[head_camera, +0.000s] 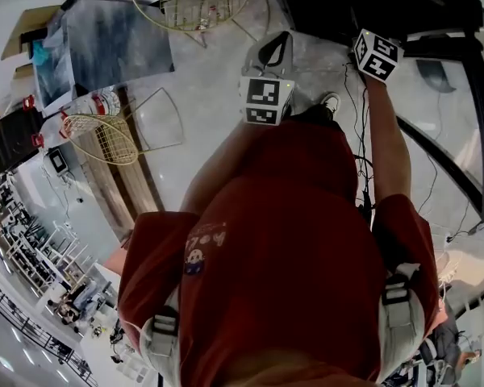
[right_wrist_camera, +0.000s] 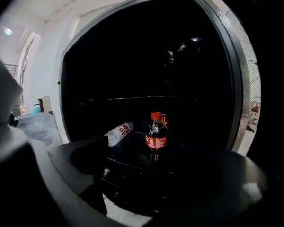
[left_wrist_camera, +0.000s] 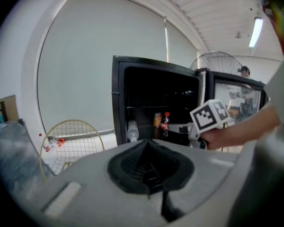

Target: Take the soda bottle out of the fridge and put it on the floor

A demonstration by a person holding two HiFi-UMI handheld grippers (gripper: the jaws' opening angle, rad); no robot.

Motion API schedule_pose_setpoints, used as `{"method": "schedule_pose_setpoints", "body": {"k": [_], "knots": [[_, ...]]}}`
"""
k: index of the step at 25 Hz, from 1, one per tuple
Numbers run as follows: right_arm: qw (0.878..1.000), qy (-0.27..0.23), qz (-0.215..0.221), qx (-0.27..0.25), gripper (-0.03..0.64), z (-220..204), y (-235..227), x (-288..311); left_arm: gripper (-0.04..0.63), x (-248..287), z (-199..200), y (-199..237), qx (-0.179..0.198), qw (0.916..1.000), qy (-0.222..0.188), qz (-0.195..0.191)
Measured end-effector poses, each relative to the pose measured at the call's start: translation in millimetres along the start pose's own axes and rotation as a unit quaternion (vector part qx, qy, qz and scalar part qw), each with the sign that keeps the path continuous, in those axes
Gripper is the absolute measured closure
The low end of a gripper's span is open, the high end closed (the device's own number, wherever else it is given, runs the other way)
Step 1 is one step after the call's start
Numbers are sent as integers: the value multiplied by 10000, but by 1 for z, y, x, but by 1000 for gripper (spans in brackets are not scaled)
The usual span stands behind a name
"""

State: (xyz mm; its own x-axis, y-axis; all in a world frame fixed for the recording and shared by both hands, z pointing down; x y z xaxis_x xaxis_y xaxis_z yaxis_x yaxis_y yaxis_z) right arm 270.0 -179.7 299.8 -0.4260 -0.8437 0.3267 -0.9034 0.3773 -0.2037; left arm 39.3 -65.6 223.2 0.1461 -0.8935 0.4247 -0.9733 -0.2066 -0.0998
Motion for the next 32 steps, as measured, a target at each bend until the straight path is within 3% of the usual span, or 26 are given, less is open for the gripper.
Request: {"method": "schedule_pose_setpoints", "body": {"k": [18, 24, 29, 32], "knots": [[9994, 102, -242, 221, 183, 8, -45, 78, 595, -17, -22, 25, -48, 9970, 474, 611], [9992, 142, -270, 255, 184, 8, -61, 95, 595, -4, -26, 20, -142, 9965, 627, 538], [9993, 190, -239, 225, 184, 11, -59, 98, 595, 7, -24, 18, -279, 9931, 1029, 489], [9992, 208, -190, 289, 186, 9, -56, 100, 595, 20, -30, 16, -351, 9870, 1507, 430]]}}
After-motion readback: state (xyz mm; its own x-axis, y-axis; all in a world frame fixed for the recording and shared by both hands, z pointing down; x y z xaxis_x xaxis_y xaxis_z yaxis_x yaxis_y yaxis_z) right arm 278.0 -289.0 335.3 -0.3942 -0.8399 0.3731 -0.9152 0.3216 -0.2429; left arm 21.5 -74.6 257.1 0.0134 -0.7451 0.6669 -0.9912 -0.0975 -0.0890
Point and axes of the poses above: the fingertips, and each gripper's own axes: x forward along the fingers, y to its left, z out of its top, the point moved 8 cm from there along -x, backward along the fingers, and after that the axes turned 14 degrees about z, right-handed, at the moved point
